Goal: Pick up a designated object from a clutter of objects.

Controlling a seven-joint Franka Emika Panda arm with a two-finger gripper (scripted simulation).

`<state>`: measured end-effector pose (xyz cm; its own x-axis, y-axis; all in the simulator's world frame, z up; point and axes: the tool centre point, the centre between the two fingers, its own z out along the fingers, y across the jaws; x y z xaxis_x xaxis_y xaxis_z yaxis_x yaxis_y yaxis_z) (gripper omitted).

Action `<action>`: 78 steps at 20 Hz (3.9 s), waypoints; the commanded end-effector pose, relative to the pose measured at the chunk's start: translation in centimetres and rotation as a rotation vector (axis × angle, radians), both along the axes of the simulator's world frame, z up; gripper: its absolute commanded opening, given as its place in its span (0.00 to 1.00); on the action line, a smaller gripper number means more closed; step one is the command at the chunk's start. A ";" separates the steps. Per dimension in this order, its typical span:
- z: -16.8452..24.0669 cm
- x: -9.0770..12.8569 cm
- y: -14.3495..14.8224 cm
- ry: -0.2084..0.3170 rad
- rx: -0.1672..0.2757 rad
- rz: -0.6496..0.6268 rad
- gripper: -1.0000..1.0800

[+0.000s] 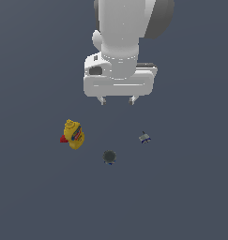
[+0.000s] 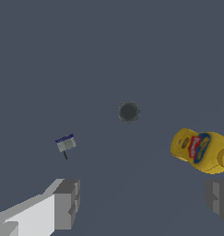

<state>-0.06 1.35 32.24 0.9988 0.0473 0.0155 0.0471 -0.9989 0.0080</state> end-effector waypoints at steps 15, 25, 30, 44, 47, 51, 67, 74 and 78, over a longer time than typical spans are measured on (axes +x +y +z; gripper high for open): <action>0.2 0.2 -2.3 0.009 -0.023 -0.037 0.96; -4.1 2.4 -2.4 0.010 -0.014 -0.049 0.96; -8.3 4.2 -2.6 0.011 -0.007 -0.060 0.96; -22.1 7.0 -3.1 0.015 0.007 -0.098 0.96; -23.9 7.1 -3.2 0.015 0.008 -0.103 0.96; -25.4 7.1 -3.3 0.015 0.008 -0.107 0.96; -29.5 7.0 -3.3 0.016 0.008 -0.109 0.96; -30.9 7.1 -3.3 0.016 0.008 -0.109 0.96; -30.9 7.1 -3.3 0.016 0.008 -0.109 0.00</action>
<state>6.99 -1.95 1.45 0.9981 -0.0614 -0.0007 -0.0614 -0.9981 0.0000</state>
